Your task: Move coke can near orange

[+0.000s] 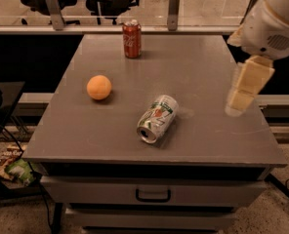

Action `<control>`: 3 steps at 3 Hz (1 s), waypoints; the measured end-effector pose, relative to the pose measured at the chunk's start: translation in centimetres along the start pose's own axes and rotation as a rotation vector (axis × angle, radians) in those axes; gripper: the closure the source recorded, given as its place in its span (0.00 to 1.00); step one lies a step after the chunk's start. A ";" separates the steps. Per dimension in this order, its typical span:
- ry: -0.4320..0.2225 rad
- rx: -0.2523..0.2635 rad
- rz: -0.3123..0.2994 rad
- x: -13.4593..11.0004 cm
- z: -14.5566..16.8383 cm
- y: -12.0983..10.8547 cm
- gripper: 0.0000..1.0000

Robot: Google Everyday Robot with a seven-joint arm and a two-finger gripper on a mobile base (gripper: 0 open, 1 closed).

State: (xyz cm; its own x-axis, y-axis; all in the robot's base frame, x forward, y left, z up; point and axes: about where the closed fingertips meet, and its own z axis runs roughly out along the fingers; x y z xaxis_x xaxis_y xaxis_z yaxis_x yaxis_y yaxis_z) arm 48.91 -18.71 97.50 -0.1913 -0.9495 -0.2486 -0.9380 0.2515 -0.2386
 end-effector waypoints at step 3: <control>-0.100 0.033 0.121 -8.3 7.0 -13.6 0.00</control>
Offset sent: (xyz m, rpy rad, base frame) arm 0.1895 0.0601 -0.0092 0.1308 -0.0399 -0.1152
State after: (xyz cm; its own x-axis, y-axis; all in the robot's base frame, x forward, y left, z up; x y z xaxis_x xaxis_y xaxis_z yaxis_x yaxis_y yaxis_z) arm 65.23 -12.94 96.23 -0.2715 -0.8887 -0.3694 -0.8993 0.3710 -0.2317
